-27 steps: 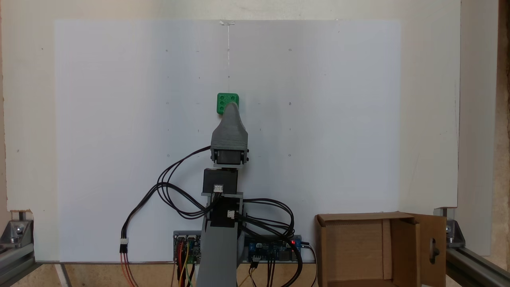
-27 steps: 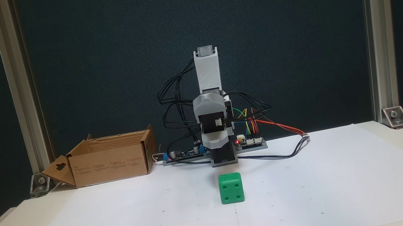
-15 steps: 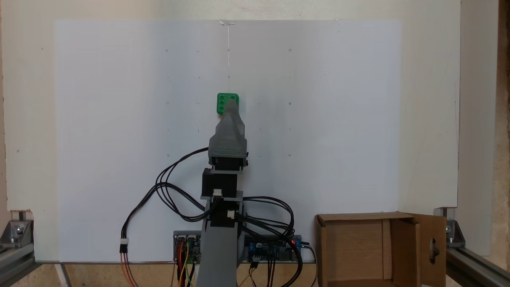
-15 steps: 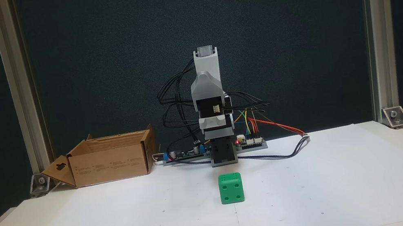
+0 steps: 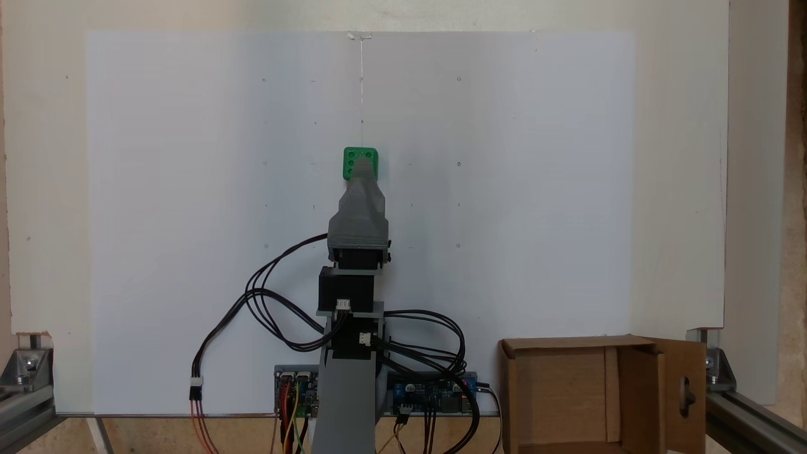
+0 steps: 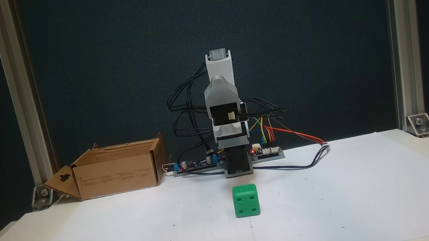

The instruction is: Grasp a green dice and put it in the bin.

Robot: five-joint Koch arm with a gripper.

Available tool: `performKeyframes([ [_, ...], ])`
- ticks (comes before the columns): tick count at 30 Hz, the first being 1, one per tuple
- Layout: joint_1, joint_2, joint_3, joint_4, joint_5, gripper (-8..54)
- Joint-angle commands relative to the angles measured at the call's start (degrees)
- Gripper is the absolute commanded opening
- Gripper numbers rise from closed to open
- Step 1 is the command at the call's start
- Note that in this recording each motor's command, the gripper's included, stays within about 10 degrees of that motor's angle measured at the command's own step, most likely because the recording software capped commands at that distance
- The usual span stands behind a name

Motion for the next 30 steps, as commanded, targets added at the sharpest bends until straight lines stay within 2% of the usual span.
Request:
performKeyframes([
  [1, -0.5, 5.9, 2.7, -3.1, -0.1, 45.0],
  [13, -0.6, 5.9, 2.7, -2.8, -2.1, 44.1],
  [17, -0.8, 5.9, -3.5, -1.2, -2.2, 43.8],
  [24, -0.4, 6.1, -19.9, 17.2, -2.2, 43.9],
  [30, -0.9, 6.1, -34.8, 41.4, -2.1, 44.1],
])
